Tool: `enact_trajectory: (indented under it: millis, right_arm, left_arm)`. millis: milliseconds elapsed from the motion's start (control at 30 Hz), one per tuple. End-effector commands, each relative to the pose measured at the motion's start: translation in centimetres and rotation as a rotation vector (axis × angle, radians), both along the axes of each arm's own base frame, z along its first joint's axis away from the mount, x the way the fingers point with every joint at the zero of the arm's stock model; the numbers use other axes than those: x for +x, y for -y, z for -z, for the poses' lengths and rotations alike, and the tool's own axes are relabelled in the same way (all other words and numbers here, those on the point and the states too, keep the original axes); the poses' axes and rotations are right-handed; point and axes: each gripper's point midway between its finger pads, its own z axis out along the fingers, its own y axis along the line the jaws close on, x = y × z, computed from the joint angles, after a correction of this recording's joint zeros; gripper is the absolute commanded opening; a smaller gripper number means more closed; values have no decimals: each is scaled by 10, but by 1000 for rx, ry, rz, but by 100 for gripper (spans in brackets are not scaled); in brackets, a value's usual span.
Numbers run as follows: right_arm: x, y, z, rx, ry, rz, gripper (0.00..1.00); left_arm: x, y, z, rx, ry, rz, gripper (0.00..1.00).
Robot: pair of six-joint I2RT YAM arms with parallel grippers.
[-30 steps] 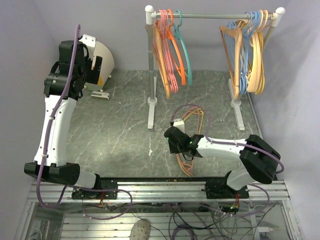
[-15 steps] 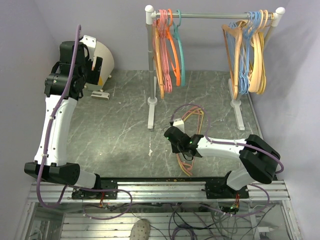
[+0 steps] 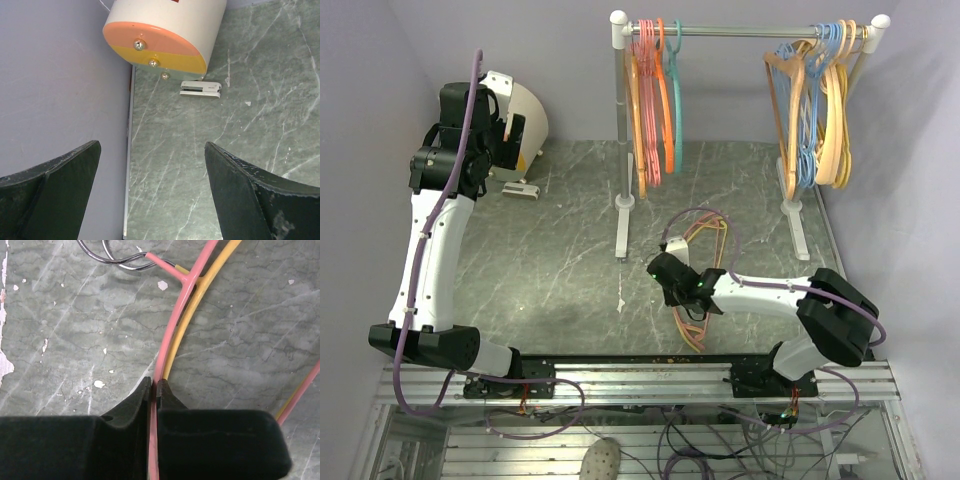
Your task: Organize the hangers
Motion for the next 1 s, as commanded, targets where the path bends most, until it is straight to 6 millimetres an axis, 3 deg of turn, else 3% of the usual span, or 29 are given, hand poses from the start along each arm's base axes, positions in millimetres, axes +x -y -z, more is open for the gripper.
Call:
enact_trajectory:
  millis: [0,267,467,600,733,967]
  right_arm:
    - [4,4,-9,-13,24,28,0]
    - [6,-3,-107,165,162,17,0]
    - [1,-1,-135,315,224,-9,0]
    - [1,11,-153,422,291,13,0]
    - [4,26,-141,434,254,33,0]
    - [-9,20,-75,388,102,17,0]
  left_arm:
    - [2,-4,-3,6,13,-10,96]
    - [5,-5,-6,8,17,-13,96]
    - [5,-3,-9,3,23,-8,96]
    - [4,-4,-8,3,24,-7,96]
    - [3,-3,-9,1,27,-5,96]
    - [1,-3,-7,2,24,-5,96]
